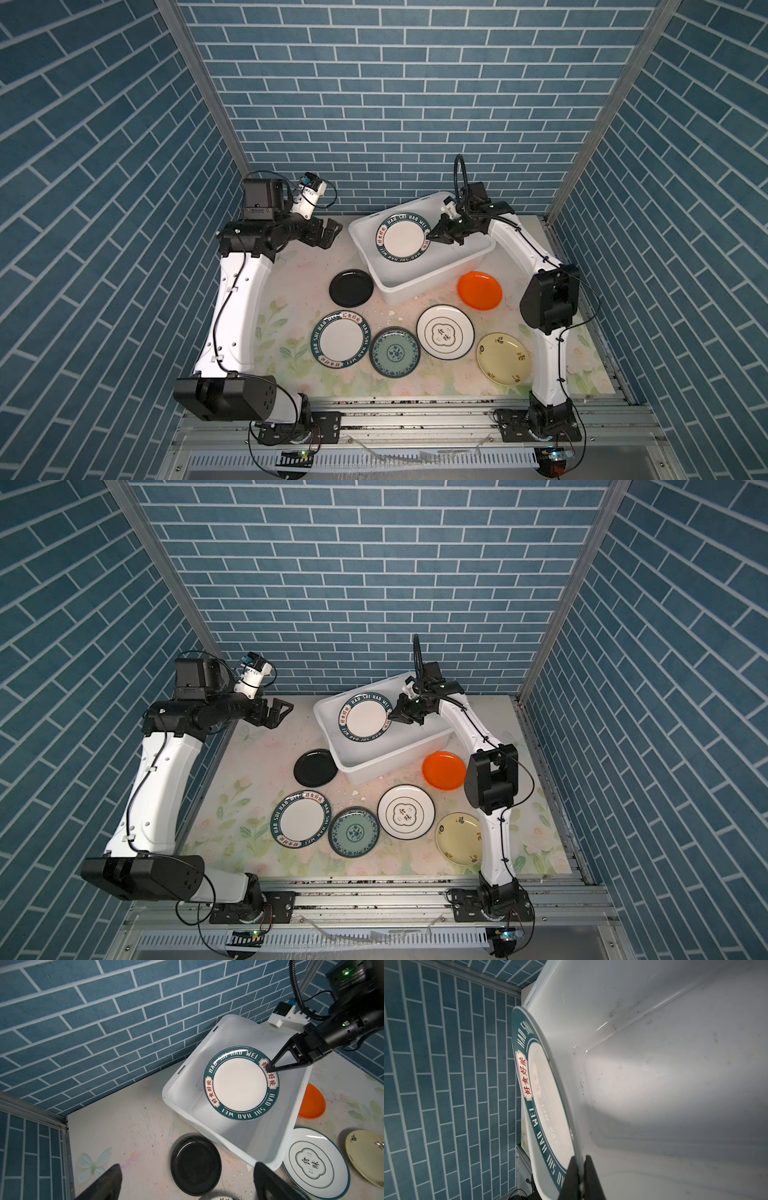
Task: Place the plates into the plastic bin on the countertop
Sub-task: 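Lower the held plate into the white bin with the right gripper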
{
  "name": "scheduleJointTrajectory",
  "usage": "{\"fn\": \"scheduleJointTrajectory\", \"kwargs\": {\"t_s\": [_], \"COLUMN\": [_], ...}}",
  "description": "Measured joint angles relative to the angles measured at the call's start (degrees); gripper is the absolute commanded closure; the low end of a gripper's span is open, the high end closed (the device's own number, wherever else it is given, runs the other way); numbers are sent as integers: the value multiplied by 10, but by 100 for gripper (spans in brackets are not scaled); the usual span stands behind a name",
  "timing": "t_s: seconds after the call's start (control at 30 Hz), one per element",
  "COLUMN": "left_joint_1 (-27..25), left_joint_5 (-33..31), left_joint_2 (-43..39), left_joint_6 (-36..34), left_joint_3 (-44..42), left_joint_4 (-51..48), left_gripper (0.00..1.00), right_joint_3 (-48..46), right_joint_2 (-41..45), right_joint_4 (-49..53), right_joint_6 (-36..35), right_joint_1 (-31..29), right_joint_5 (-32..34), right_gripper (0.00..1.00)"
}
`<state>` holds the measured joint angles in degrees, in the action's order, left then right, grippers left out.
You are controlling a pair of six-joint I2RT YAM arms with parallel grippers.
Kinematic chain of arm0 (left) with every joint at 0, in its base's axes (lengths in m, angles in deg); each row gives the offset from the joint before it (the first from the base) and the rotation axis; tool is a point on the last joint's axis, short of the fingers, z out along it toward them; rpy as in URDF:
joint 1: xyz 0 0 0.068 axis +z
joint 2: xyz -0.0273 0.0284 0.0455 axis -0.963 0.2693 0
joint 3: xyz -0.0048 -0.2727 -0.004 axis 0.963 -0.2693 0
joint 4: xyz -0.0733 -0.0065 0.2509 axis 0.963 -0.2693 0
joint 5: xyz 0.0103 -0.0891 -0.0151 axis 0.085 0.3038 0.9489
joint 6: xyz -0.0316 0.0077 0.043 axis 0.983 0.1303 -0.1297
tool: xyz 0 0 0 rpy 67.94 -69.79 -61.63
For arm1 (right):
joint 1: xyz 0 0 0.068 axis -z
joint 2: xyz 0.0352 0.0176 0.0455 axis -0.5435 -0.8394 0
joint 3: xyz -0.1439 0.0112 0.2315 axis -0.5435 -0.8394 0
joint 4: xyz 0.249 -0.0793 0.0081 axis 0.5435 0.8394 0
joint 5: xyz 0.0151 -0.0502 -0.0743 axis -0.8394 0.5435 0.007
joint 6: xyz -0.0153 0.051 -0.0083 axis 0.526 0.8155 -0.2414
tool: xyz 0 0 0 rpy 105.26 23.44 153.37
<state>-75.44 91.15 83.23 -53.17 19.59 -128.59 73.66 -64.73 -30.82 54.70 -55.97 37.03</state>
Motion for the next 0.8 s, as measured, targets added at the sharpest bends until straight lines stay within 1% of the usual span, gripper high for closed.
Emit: {"fn": "scheduleJointTrajectory", "kwargs": {"t_s": [0.1,0.23,0.43,0.6,0.8], "left_joint_1": [0,0,0,0,0], "left_joint_5": [-3,-3,-3,-2,2], "left_joint_2": [0,0,0,0,0], "left_joint_6": [3,10,16,17,24], "left_joint_3": [-4,-14,-26,-27,-28], "left_joint_4": [12,25,36,43,47], "left_gripper": [1,0,0,0,1], "right_joint_3": [26,32,84,122,127], "right_joint_2": [-37,-72,-129,-156,-173], "right_joint_4": [32,60,79,85,90], "right_joint_6": [-17,-26,-34,-36,-36], "right_joint_1": [-7,-14,-16,-16,-16], "right_joint_5": [-5,-11,-11,-11,-12], "right_gripper": [100,100,100,100,100]}}
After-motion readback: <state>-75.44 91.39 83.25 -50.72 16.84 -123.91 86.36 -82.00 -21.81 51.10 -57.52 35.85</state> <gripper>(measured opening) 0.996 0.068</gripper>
